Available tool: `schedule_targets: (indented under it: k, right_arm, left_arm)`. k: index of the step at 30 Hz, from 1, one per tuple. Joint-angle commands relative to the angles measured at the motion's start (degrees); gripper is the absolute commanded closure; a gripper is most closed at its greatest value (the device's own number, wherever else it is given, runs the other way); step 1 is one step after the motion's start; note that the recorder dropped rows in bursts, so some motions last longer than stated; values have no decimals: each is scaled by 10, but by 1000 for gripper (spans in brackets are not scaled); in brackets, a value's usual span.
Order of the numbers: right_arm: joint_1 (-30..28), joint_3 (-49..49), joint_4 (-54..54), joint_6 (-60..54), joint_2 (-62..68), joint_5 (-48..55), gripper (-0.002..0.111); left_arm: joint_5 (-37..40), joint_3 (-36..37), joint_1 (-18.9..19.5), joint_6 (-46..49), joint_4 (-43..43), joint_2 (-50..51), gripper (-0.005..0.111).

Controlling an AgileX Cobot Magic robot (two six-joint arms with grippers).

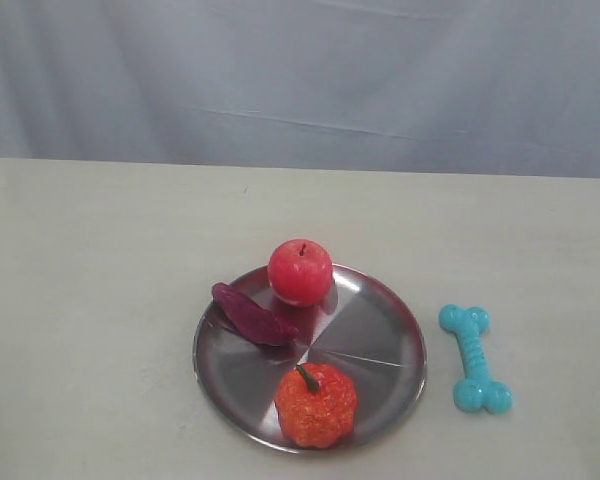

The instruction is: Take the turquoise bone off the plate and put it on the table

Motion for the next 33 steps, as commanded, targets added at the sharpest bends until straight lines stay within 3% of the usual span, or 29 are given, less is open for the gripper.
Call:
schedule_targets:
  k: [1, 7, 33]
  right_arm:
    - [-3, 2, -7, -39, -4, 9, 109]
    - [-3, 2, -7, -62, -4, 59, 109]
    - [-3, 2, -7, -62, -4, 61, 109]
  left_arm:
    - [-3, 1, -3, -1, 0, -1, 107]
    - [-3, 1, -3, -1, 0, -1, 107]
    - [-3, 1, -3, -1, 0, -1, 107]
